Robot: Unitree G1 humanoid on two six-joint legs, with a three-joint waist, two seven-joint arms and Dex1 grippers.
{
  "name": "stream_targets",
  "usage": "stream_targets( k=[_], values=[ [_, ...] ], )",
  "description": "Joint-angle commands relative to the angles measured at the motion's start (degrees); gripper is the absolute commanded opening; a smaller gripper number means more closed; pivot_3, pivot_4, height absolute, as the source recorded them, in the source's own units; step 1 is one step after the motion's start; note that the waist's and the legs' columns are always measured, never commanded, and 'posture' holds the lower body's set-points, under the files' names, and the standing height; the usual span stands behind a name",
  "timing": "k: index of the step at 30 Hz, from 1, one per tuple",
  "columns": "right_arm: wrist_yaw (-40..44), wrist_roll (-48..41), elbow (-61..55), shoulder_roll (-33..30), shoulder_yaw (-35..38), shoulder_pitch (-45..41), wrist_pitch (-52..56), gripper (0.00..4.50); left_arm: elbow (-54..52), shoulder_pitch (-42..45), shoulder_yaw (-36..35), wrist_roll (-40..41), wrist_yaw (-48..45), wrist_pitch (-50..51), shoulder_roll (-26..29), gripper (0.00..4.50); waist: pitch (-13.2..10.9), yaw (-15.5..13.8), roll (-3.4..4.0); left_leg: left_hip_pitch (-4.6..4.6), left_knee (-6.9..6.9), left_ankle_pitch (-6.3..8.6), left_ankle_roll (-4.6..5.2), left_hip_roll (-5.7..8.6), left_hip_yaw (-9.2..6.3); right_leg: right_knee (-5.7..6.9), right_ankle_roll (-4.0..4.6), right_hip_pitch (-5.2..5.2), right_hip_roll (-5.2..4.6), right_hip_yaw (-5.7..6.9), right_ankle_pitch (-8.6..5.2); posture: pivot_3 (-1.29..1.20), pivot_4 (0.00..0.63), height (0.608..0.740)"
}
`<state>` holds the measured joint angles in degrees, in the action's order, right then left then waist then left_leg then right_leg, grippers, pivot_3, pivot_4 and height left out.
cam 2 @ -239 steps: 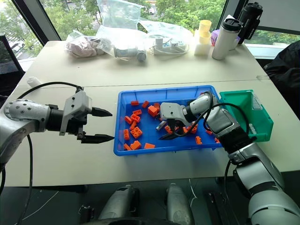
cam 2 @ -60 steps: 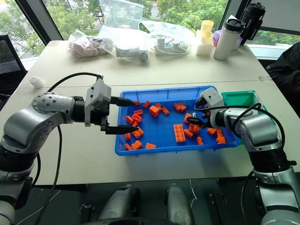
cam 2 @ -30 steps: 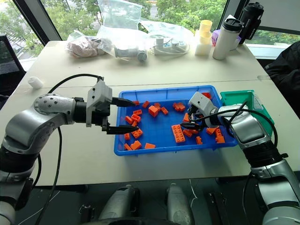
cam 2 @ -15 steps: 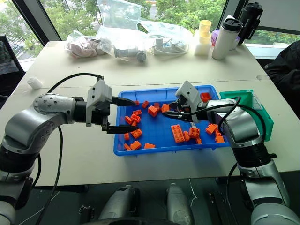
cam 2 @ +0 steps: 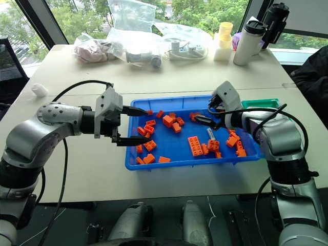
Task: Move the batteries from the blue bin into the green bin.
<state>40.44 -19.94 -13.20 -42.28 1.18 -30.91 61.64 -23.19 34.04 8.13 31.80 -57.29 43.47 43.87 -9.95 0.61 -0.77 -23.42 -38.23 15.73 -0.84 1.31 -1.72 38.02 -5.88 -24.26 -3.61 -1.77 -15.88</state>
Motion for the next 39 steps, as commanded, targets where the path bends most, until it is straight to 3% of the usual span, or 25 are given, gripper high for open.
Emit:
stream_targets(
  k=[1, 7, 16, 19, 24, 25, 30, 34, 36, 39],
  values=[
    [-3.59, -3.50, -7.37, 1.04, 6.72, 3.22, 11.27, 4.23, -1.92, 0.07, -1.18, -0.48, -0.19, -0.78, 1.20, 4.50, 0.00, 0.02, 0.00, -0.01, 0.00, 0.00, 0.00, 0.00, 0.01, 0.00, 0.00, 0.00, -0.01, 0.00, 0.00, 0.00, 0.150, 0.740],
    [-9.07, -5.37, -14.41, 5.45, 11.28, 5.77, 23.81, 4.23, -2.04, 0.24, -0.49, -1.36, -2.21, -2.20, 3.51, 4.50, 0.01, 0.29, 0.02, 0.02, 0.02, 0.00, 0.00, -0.03, 0.02, 0.03, 0.00, -0.02, 0.06, -0.02, 0.00, 0.00, 0.150, 0.740],
    [-11.95, -3.02, -6.36, 5.75, 4.65, 7.18, 17.76, 4.23, -0.96, 1.37, 0.04, -2.15, -1.34, -2.59, 0.82, 4.50, 0.01, 0.18, 0.01, 0.02, 0.01, 0.00, 0.00, 0.00, 0.03, 0.00, 0.00, 0.03, 0.04, -0.01, 0.00, 0.00, 0.150, 0.740],
    [-12.49, -1.84, -3.98, 4.41, 3.05, 7.05, 15.90, 2.90, -1.91, 1.04, -1.25, -1.36, -0.27, -1.61, 0.55, 4.50, 0.01, 0.19, 0.00, 0.03, 0.00, 0.00, 0.00, 0.00, 0.03, 0.01, 0.00, 0.03, 0.05, -0.01, 0.00, 0.00, 0.150, 0.740],
    [-11.29, -2.21, -2.18, 3.29, 1.64, 5.78, 13.63, 0.29, -4.48, -0.22, -3.01, 0.36, 0.81, 0.36, 1.36, 4.50, 0.02, 0.26, 0.00, 0.04, 0.01, 0.00, 0.00, -0.02, 0.03, 0.01, 0.00, 0.03, 0.05, -0.01, 0.00, 0.00, 0.150, 0.740],
    [-11.34, -2.10, -1.90, 3.22, 1.42, 5.55, 13.37, 0.04, -4.54, -0.30, -3.37, 0.86, 0.97, 0.74, 1.23, 4.50, 0.02, 0.24, 0.00, 0.04, 0.00, 0.00, 0.00, -0.02, 0.02, 0.01, 0.00, 0.04, 0.05, -0.01, 0.00, 0.00, 0.150, 0.740],
    [-11.84, -2.40, -2.22, 3.66, 2.58, 4.29, 12.31, 0.01, -4.02, -0.31, -3.38, 0.89, 1.05, 0.67, 1.68, 4.50, 0.02, 0.18, 0.00, 0.04, 0.00, 0.00, 0.00, -0.01, 0.02, 0.01, 0.00, 0.05, 0.05, -0.01, 0.00, 0.00, 0.150, 0.740],
    [-11.61, -6.75, -3.85, 6.50, 11.87, 0.02, 11.36, 0.01, -2.74, 0.56, -2.72, 0.87, 0.95, -0.14, 0.49, 4.50, 0.01, 0.19, 0.01, 0.04, 0.00, 0.00, 0.00, -0.01, 0.03, 0.01, 0.00, 0.04, 0.05, -0.01, 0.00, 0.00, 0.150, 0.740],
    [-11.93, -8.02, -3.21, 4.95, 19.41, -2.19, 11.35, 0.01, -0.94, 2.31, -1.36, 0.47, 0.87, -1.41, -1.89, 4.50, 0.00, 0.11, 0.03, 0.03, 0.00, 0.00, 0.00, -0.01, 0.03, 0.02, 0.00, 0.03, 0.05, -0.02, 0.00, 0.00, 0.150, 0.740],
    [-11.16, -6.44, -1.33, -1.19, 22.36, -0.94, 9.48, 0.01, 1.61, 4.15, -1.01, 0.14, 1.34, -3.39, -5.47, 4.50, 0.01, -0.79, 0.01, 0.00, -0.01, 0.00, 0.00, 0.02, 0.00, -0.03, 0.00, 0.05, 0.02, 0.02, 0.00, 0.00, 0.150, 0.740]
  ],
)
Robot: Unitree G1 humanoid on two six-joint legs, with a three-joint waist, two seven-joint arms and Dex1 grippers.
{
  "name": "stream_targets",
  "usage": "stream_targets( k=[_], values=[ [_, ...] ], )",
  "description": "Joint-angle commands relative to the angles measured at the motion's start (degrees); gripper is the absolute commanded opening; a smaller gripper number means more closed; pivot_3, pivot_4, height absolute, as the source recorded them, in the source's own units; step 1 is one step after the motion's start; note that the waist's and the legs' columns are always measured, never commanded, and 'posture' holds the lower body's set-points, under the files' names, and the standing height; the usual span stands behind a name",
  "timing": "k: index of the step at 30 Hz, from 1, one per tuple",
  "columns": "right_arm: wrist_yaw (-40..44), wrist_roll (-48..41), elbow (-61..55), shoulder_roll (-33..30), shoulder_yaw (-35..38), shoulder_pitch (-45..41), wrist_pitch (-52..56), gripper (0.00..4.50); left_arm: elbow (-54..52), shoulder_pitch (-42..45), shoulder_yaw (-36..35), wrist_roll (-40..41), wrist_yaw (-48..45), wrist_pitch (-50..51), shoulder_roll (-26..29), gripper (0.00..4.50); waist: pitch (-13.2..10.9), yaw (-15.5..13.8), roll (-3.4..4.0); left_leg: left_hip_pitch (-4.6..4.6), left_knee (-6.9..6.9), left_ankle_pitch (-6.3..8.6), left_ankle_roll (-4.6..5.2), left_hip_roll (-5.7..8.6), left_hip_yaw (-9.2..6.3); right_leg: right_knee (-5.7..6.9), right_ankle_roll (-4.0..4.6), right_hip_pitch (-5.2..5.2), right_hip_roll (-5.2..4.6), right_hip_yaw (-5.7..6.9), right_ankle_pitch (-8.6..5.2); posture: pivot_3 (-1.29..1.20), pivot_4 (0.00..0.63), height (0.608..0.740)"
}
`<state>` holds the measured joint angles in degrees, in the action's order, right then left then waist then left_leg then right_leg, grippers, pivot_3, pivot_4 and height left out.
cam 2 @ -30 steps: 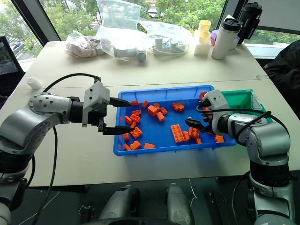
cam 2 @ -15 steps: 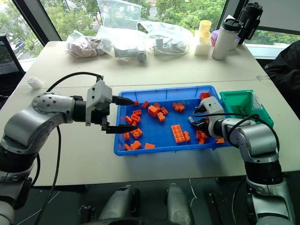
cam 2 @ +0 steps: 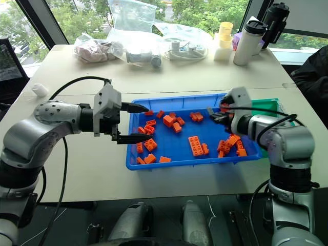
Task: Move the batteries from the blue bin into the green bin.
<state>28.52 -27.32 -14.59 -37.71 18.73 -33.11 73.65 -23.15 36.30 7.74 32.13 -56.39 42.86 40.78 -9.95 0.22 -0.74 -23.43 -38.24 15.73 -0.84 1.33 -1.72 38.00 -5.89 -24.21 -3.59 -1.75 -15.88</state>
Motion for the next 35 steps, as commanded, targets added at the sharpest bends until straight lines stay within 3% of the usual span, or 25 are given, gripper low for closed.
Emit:
stream_targets(
  k=[1, 5, 13, 18, 21, 22, 28, 35],
  values=[
    [1.34, 1.64, 1.29, -8.49, 5.62, 2.28, -3.33, 0.01, 2.13, 2.40, -0.77, 0.35, 0.51, -3.04, -3.70, 4.50, 0.01, -0.74, -0.01, 0.00, 0.00, 0.01, 0.01, 0.02, 0.00, -0.04, 0.00, 0.02, -0.02, 0.01, 0.00, 0.00, 0.150, 0.740],
    [2.55, 3.14, 4.97, -15.40, 7.36, 6.88, -5.97, 0.01, 3.64, 3.52, -0.74, 0.62, -0.15, -3.90, -6.27, 4.50, 0.01, -0.76, -0.03, -0.02, 0.01, 0.02, 0.04, 0.02, 0.06, -0.11, 0.00, 0.06, -0.04, -0.01, 0.00, 0.00, 0.150, 0.740],
    [3.23, 4.42, 7.48, -16.98, 6.19, 12.73, -8.94, 0.01, 6.05, 3.73, -0.54, -0.37, -1.15, -5.12, -7.18, 4.50, 0.04, 0.75, 0.03, 0.10, 0.04, 0.02, 0.04, -0.10, 0.11, 0.02, 0.00, 0.04, 0.09, -0.07, 0.00, 0.00, 0.150, 0.740],
    [2.51, 5.68, 9.58, -17.20, 5.30, 12.95, -11.01, 2.44, 6.21, 3.35, -0.54, -0.72, -1.31, -5.26, -6.74, 4.50, 0.04, 0.52, 0.03, 0.08, 0.01, 0.02, 0.04, -0.06, 0.11, 0.01, 0.00, 0.05, 0.05, -0.08, 0.00, 0.00, 0.150, 0.740],
    [2.12, 6.31, 10.39, -17.58, 4.69, 12.44, -11.55, 4.14, 6.18, 3.27, -0.65, -0.81, -1.16, -5.27, -6.47, 4.50, 0.04, 0.45, 0.03, 0.08, 0.01, 0.02, 0.03, -0.06, 0.10, 0.01, 0.00, 0.05, 0.05, -0.08, 0.00, 0.00, 0.150, 0.740],
    [2.36, 6.36, 10.46, -17.97, 4.44, 12.07, -11.47, 4.47, 6.26, 3.29, -0.75, -0.81, -1.16, -5.26, -6.31, 4.50, 0.04, 0.46, 0.03, 0.08, 0.01, 0.02, 0.03, -0.06, 0.11, 0.01, 0.00, 0.05, 0.04, -0.08, 0.00, 0.00, 0.150, 0.740],
    [8.24, 1.37, 6.02, -17.78, 7.02, 8.57, -17.12, 4.47, 6.20, 2.04, -3.66, 1.60, -2.31, -2.64, -2.68, 4.50, 0.03, 0.72, 0.05, 0.09, 0.03, 0.02, 0.03, -0.08, 0.11, 0.01, 0.00, 0.03, 0.08, -0.08, 0.00, 0.00, 0.150, 0.740],
    [23.25, -5.17, -2.55, -22.56, 13.83, 23.79, -18.96, 4.47, 3.12, -2.28, -8.68, 6.59, -4.46, 4.05, 6.07, 4.50, 0.01, 0.12, 0.01, 0.03, 0.03, 0.03, 0.04, -0.08, 0.00, -0.06, 0.00, 0.08, 0.06, -0.02, -0.01, 0.00, 0.150, 0.740]
  ],
)
